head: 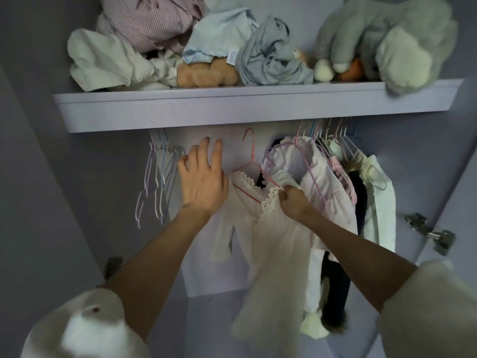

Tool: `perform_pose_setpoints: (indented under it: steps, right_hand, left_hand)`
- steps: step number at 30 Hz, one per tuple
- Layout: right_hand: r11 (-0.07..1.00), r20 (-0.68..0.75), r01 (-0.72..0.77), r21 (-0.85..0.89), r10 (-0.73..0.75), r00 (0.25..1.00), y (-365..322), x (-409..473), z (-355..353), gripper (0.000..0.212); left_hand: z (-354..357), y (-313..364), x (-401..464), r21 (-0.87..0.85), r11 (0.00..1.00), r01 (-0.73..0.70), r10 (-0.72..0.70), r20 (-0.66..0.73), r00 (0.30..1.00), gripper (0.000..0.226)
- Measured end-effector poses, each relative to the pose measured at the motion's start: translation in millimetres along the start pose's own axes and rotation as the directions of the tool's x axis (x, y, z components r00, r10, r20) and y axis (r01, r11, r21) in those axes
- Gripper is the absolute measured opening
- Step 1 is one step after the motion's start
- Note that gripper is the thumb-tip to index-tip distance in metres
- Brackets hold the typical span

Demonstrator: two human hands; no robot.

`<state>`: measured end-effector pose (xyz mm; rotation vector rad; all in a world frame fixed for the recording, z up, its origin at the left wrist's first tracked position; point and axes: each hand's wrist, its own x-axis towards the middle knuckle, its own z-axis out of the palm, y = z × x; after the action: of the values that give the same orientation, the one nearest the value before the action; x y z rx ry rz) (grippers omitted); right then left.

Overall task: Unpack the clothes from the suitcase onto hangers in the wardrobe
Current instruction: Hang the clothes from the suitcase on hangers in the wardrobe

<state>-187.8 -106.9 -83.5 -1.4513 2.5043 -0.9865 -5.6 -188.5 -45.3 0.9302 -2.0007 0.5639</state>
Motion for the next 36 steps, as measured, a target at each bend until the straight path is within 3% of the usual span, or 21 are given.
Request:
perform_pose_setpoints:
  steps: [4,10,18,24,33,36]
  right_hand:
    - [1.0,-0.09,-0.01,0.015,0.011,0.996,6.0,7.2,-12.3,0.033]
    - [0.996,-0.216,0.029,0.078,-0.012,0.976,3.3,44.0,-18.7,0.029]
    - [0.981,-0.171,-0.136,0.135,0.159,0.972,24.7,77.4,-17.1,0.029]
    - [0.969,-0.178,-0.224,0.108,0.241,0.954,40.9,72.2,-20.2,0.03]
    - [0.983,-0.074,-0.173,0.069,0.178,0.981,27.5,49.2,-23.5,0.033]
    - [0.983,-0.07,-0.172,0.068,0.177,0.982,24.8,32.7,-26.6,0.046]
  left_hand:
    - [-0.8,13.6,23.3,0.123,0.986,-0.114,0.13,-0.127,0.983,0.065]
    - [14.4,22.4,50.2,0.227,0.97,-0.087,0.113,-0.101,0.988,0.072]
    - [35.1,19.4,55.9,0.277,0.959,-0.063,0.134,-0.246,0.96,0.092]
    - [33.7,20.1,54.4,0.298,0.954,-0.039,0.114,-0.239,0.964,0.093]
    - [14.1,24.1,50.0,0.231,0.972,-0.054,0.079,-0.102,0.992,0.09]
    - [4.9,27.3,46.4,0.182,0.982,-0.05,0.063,-0.068,0.996,0.088]
